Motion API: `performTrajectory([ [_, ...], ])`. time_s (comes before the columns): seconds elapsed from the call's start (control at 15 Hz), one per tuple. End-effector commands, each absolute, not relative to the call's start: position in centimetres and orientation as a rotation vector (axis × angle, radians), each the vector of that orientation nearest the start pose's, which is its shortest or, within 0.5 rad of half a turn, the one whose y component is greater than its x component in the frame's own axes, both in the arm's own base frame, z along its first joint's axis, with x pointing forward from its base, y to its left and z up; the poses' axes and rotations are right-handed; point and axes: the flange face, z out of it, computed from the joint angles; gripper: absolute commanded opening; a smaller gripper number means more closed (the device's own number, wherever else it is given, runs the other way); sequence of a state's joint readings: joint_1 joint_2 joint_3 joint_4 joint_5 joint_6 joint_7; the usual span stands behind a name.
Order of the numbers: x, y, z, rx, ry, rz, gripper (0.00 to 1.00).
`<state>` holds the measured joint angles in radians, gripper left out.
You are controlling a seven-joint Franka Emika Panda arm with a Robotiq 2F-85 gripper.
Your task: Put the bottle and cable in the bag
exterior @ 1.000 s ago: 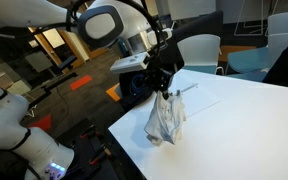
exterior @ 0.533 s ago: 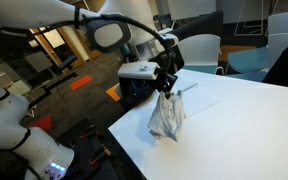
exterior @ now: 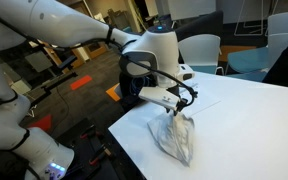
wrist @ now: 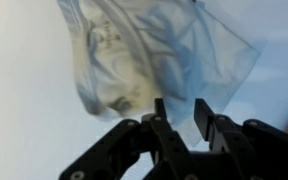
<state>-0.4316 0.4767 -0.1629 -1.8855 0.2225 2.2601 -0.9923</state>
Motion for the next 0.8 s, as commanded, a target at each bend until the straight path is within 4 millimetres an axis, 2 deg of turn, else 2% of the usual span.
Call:
performTrajectory([
  [0.0,52.7,-35.3,25.0,-2.937,-0.402,0.022,0.67],
  [0.13,52.9,-35.6,24.7,-2.929,-0.392,0.044,0.82],
  [0.27,53.0,-36.3,24.5,-3.002,-0.325,0.083,0.97],
  [0.47,52.7,-37.9,23.6,-3.024,-0.251,0.095,1.0],
  [0.73,53.0,-38.8,20.1,-2.989,-0.205,0.09,1.0],
])
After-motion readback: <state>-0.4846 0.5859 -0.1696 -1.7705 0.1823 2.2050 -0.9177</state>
